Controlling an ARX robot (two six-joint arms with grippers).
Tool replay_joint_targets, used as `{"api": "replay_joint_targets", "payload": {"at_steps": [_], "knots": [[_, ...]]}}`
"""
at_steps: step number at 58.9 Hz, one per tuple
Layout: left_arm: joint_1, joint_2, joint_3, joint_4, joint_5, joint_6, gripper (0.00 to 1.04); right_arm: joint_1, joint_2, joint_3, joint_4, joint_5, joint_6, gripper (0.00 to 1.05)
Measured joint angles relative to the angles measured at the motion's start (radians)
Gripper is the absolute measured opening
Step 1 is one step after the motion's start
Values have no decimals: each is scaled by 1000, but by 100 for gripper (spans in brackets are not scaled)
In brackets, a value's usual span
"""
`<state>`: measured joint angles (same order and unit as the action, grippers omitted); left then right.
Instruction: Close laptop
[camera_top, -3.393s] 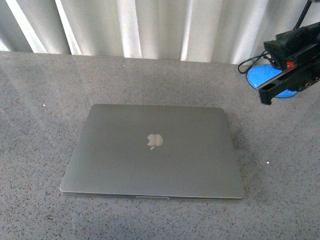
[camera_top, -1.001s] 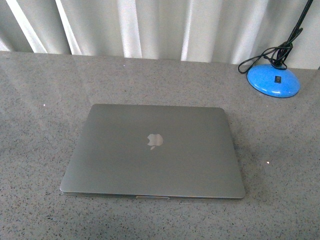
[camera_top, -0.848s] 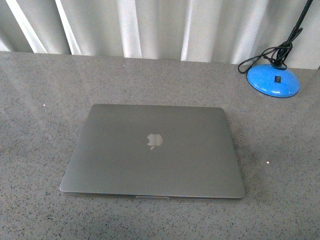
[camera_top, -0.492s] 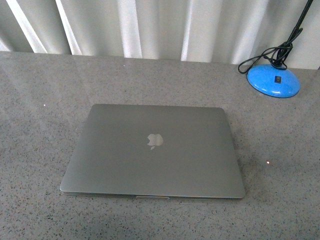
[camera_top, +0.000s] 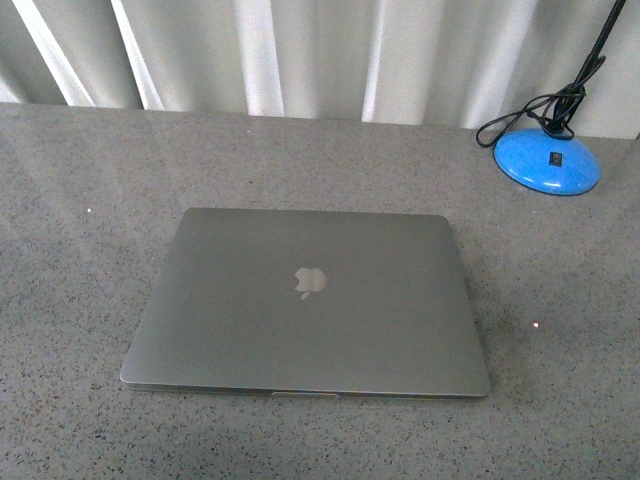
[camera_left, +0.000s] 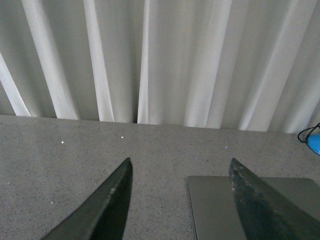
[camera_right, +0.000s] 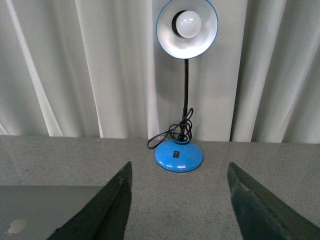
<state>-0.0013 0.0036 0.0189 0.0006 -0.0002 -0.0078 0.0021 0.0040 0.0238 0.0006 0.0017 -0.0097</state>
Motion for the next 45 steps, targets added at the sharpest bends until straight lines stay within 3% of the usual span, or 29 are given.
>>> {"api": "replay_joint_targets", "payload": {"at_steps": [6, 13, 45], "knots": [[0, 0, 0, 0, 0, 0, 79, 0, 0, 0, 0, 0, 0, 82], [0, 0, 0, 0, 0, 1, 99, 0, 0, 0, 0, 0, 3, 97], [0, 0, 0, 0, 0, 2, 98, 0, 0, 0, 0, 0, 4, 95]]}}
